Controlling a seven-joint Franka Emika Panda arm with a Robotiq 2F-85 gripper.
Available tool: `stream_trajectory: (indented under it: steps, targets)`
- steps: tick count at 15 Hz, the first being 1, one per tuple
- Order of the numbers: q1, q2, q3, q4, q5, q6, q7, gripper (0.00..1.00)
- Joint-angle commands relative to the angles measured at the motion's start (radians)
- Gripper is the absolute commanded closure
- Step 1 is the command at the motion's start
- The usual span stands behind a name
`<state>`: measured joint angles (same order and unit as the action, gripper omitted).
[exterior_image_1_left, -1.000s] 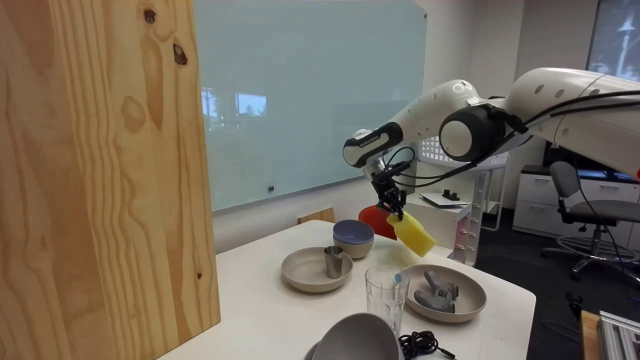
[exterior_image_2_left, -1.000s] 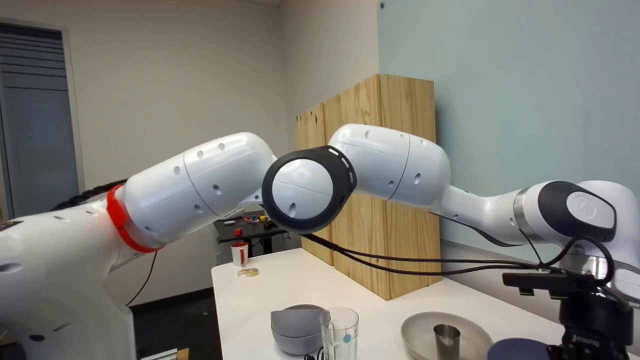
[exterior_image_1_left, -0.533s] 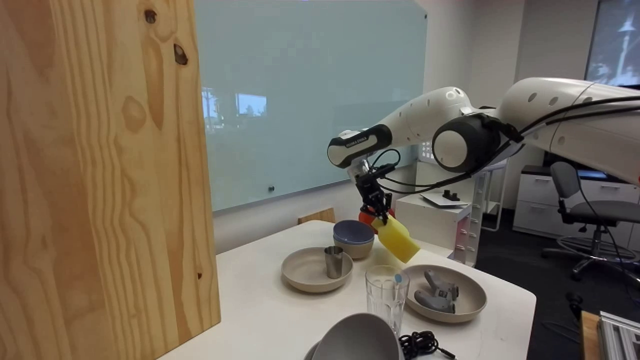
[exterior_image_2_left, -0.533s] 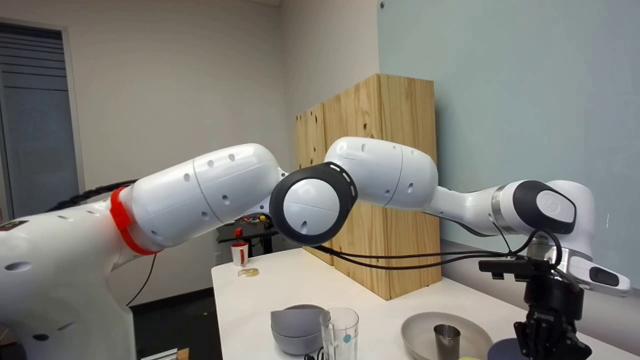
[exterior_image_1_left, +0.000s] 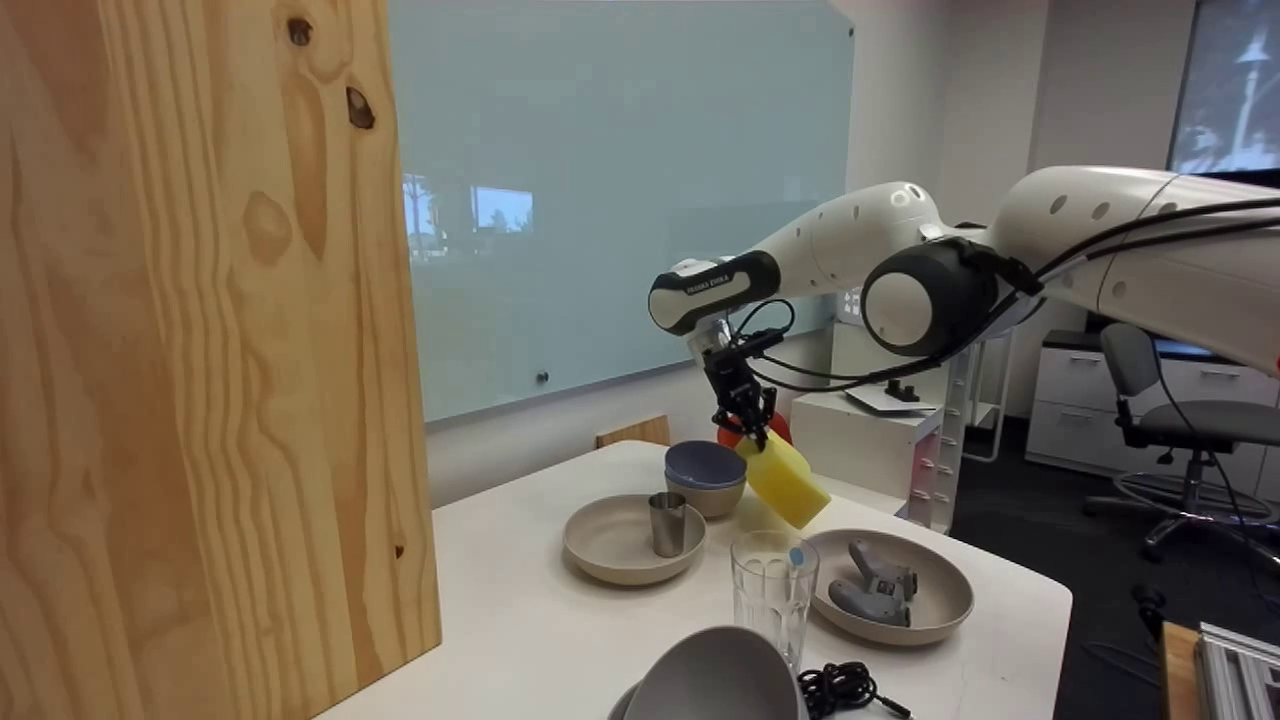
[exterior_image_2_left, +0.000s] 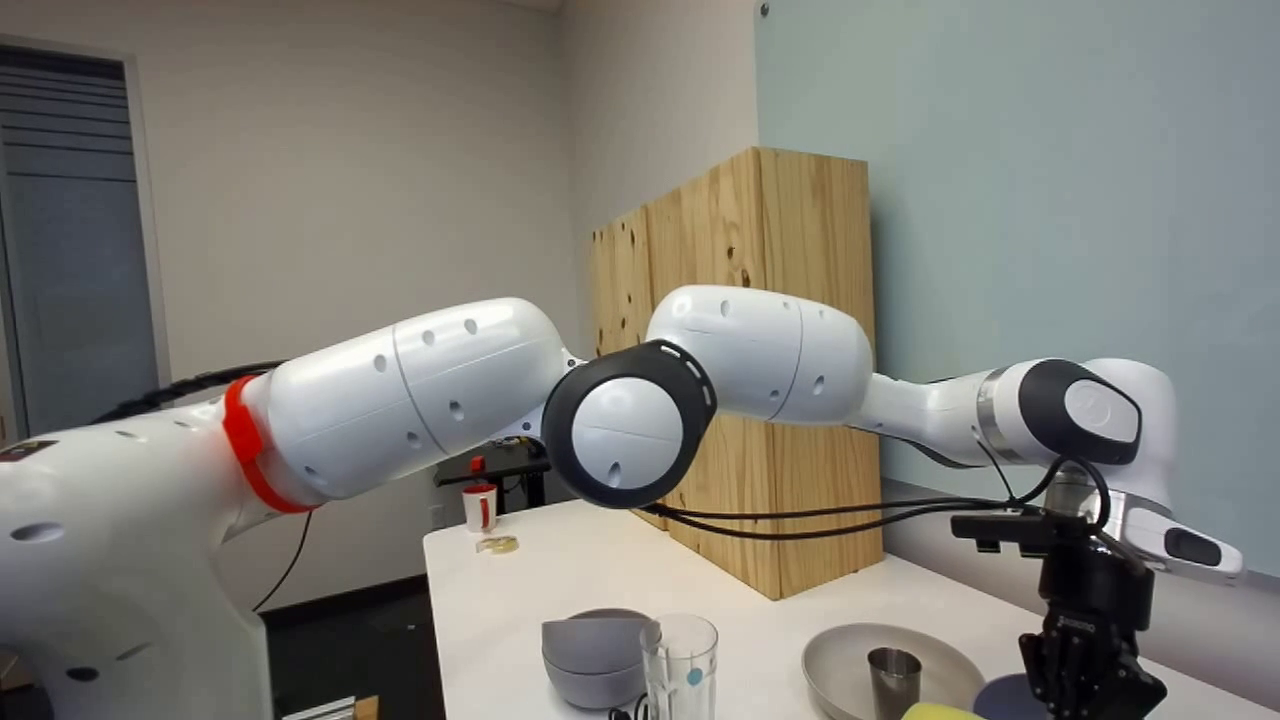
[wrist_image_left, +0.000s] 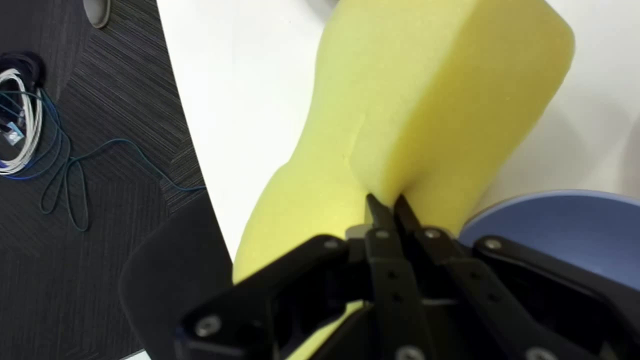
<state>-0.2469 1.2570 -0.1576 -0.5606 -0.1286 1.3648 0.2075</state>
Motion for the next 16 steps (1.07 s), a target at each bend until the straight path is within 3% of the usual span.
stream_trajectory:
  steps: [1, 5, 6, 7, 9, 10, 12, 16]
  targets:
    - [-0.010, 0.043, 0.017, 0.063, 0.033, -0.014, 0.038, 0.99]
    - [-0.010, 0.072, 0.020, 0.130, 0.056, -0.042, 0.061, 0.99]
    - [-0.009, 0.076, 0.023, 0.145, 0.062, -0.049, 0.065, 0.92]
    - [-0.010, 0.078, 0.030, 0.159, 0.074, -0.062, 0.071, 0.70]
    - [-0.006, 0.081, 0.040, 0.181, 0.086, -0.085, 0.079, 0.67]
    - [-0.005, 0.083, 0.046, 0.192, 0.094, -0.093, 0.079, 0.60]
    - [0.000, 0.026, 0.054, 0.097, 0.101, -0.067, 0.075, 0.45]
    - [0.001, 0.028, 0.062, 0.098, 0.110, -0.067, 0.075, 0.17]
